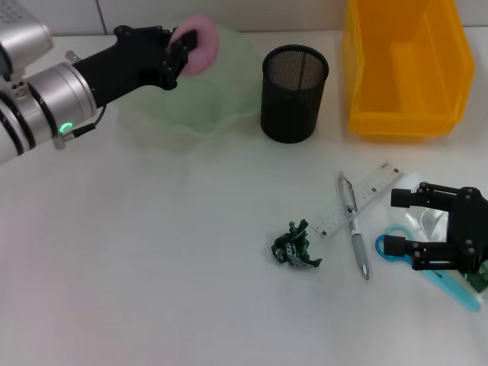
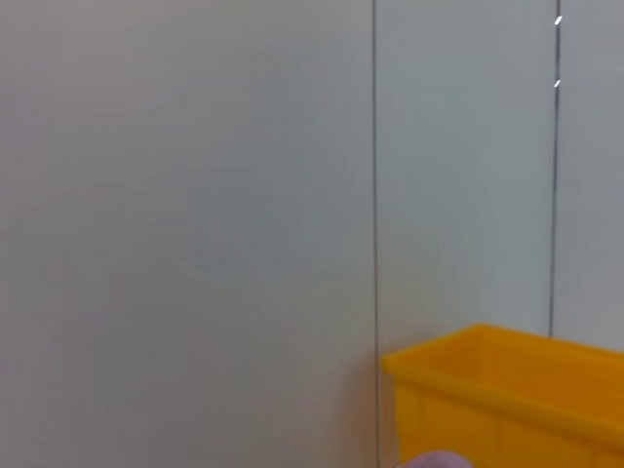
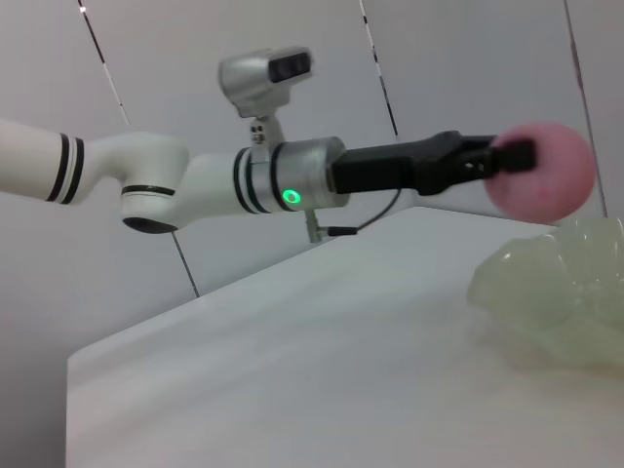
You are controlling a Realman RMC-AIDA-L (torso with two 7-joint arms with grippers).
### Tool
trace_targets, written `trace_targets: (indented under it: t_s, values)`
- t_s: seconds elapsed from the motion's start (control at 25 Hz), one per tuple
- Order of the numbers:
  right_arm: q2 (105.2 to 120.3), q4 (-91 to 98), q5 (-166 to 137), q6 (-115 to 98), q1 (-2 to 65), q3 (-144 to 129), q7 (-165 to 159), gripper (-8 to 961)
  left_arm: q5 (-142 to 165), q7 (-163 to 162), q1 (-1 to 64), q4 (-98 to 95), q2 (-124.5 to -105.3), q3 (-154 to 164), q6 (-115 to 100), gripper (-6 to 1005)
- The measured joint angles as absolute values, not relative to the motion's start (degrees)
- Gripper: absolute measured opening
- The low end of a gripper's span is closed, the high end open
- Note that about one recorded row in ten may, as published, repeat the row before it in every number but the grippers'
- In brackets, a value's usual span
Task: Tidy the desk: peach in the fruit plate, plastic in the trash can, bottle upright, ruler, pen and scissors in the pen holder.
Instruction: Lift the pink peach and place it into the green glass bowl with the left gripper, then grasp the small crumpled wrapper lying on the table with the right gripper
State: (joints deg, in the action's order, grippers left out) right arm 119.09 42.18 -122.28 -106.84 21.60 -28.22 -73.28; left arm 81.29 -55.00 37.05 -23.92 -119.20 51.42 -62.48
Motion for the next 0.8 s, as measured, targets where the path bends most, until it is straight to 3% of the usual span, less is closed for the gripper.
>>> trace_targets:
  t_s: [0.08, 0.36, 0.8]
  values:
    - [119.09, 42.16, -122.26, -106.72, 21.62, -28.21, -73.39, 838, 80.76, -54.98, 38.6, -22.48, -119.21, 52.32, -59.04, 106]
    - [119.09, 41.8, -122.25, -106.43, 21.87, -28.21, -73.96, 837, 79.75, -54.95, 39.65, -21.0, -119.19, 52.34, -55.1, 231]
    - [119.09, 41.48, -122.24, -106.43, 21.96, -28.21, -74.31, 836, 79.65, -55.13, 39.23, -21.24, -119.16, 52.3, -55.74, 674]
